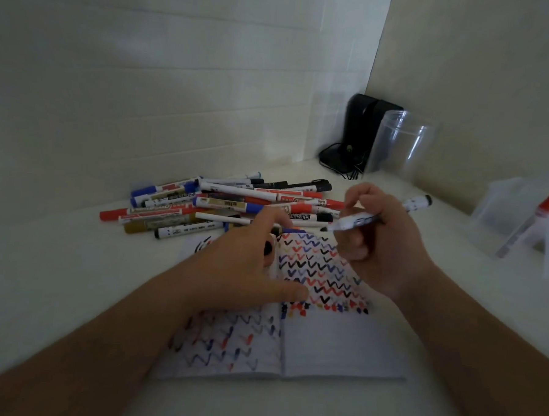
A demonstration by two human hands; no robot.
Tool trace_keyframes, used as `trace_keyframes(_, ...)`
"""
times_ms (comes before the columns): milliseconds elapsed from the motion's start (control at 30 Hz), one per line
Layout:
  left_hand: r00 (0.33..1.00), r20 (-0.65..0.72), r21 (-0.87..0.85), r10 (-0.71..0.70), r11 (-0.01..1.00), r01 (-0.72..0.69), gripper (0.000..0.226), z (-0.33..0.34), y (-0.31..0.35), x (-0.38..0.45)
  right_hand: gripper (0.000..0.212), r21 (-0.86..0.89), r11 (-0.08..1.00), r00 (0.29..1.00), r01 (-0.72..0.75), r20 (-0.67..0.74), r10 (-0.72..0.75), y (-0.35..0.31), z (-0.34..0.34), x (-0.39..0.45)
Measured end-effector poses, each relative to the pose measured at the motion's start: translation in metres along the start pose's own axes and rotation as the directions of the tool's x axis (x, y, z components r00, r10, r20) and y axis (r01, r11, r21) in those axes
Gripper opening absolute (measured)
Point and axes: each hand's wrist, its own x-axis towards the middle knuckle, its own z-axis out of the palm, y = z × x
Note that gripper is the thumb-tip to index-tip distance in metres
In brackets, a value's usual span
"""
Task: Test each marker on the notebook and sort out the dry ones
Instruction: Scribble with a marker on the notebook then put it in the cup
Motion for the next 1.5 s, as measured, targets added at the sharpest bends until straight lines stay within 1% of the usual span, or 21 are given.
trace_keyframes(67,0.997,0.067,0.094,0.031,0.995,-0.037,0.036,0.0,-0.003,-0.001,0.014,0.047,0.999,0.999,-0.021,0.041,0.019,-0.005,-0.009,0.0)
trace_keyframes(100,0.996,0.085,0.134,0.036,0.99,-0.047,0.026,0.001,-0.003,0.0,0.012,0.056,0.998,0.997,-0.029,0.067,0.025,-0.006,-0.012,0.0)
trace_keyframes(200,0.993,0.12,0.175,0.004,0.984,-0.025,0.03,0.001,0.0,0.001,0.019,-0.009,0.997,0.994,-0.076,0.08,0.077,-0.014,-0.007,-0.002)
trace_keyframes(300,0.993,0.116,0.175,-0.009,0.984,-0.011,0.026,0.002,0.001,0.003,0.02,-0.2,0.973,0.991,-0.118,0.044,0.129,-0.032,0.006,-0.009)
trace_keyframes(367,0.994,0.113,0.182,-0.005,0.983,-0.016,0.022,0.004,-0.002,0.005,0.02,-0.304,0.942,0.984,-0.139,0.063,0.166,-0.035,0.014,-0.017)
trace_keyframes(400,0.994,0.111,0.182,-0.001,0.983,-0.02,0.02,0.004,-0.003,0.006,0.019,-0.358,0.923,0.981,-0.14,0.075,0.178,-0.032,0.015,-0.021)
trace_keyframes(467,0.994,0.107,0.18,0.016,0.983,-0.036,0.015,0.005,-0.001,0.007,0.018,-0.462,0.875,0.98,-0.142,0.056,0.189,-0.017,0.016,-0.035)
trace_keyframes(567,0.993,0.111,0.203,0.027,0.978,-0.049,0.016,0.006,0.001,0.009,0.019,-0.568,0.812,0.99,-0.132,-0.042,0.131,0.005,0.014,-0.056)
trace_keyframes(633,0.995,0.099,0.201,0.027,0.979,-0.046,0.016,0.008,0.001,0.011,0.028,-0.652,0.749,0.992,-0.115,-0.112,0.055,0.013,0.01,-0.063)
trace_keyframes(667,0.996,0.091,0.202,0.022,0.979,-0.041,0.016,0.009,0.001,0.011,0.031,-0.704,0.702,0.992,-0.106,-0.128,0.021,0.015,0.009,-0.064)
trace_keyframes(733,0.996,0.086,0.214,0.014,0.976,-0.032,0.017,0.011,0.001,0.012,0.031,-0.767,0.636,0.991,-0.086,-0.133,-0.026,0.017,0.01,-0.064)
trace_keyframes(833,0.996,0.084,0.229,0.011,0.973,-0.031,0.017,0.011,0.003,0.012,0.032,-0.8,0.594,0.993,-0.085,-0.116,-0.014,0.02,0.009,-0.062)
trace_keyframes(967,0.995,0.098,0.225,-0.001,0.974,-0.021,0.016,0.011,0.005,0.011,0.027,-0.804,0.587,0.994,-0.094,-0.11,0.007,0.021,0.007,-0.061)
trace_keyframes(1100,0.997,0.073,0.225,0.006,0.974,-0.022,0.018,0.011,0.002,0.012,0.026,-0.818,0.567,0.993,-0.099,-0.12,0.001,0.021,0.008,-0.061)
trace_keyframes(1233,0.997,0.073,0.226,0.005,0.974,-0.021,0.016,0.012,0.001,0.011,0.031,-0.84,0.536,0.994,-0.084,-0.109,-0.016,0.021,0.01,-0.062)
trace_keyframes(1400,0.999,0.054,0.225,0.004,0.974,-0.017,0.019,0.012,0.0,0.011,0.032,-0.819,0.568,0.995,-0.082,-0.103,-0.005,0.021,0.011,-0.062)
trace_keyframes(1500,0.998,0.067,0.23,-0.002,0.973,-0.014,0.017,0.012,0.001,0.011,0.032,-0.833,0.548,0.996,-0.075,-0.087,0.004,0.02,0.012,-0.063)
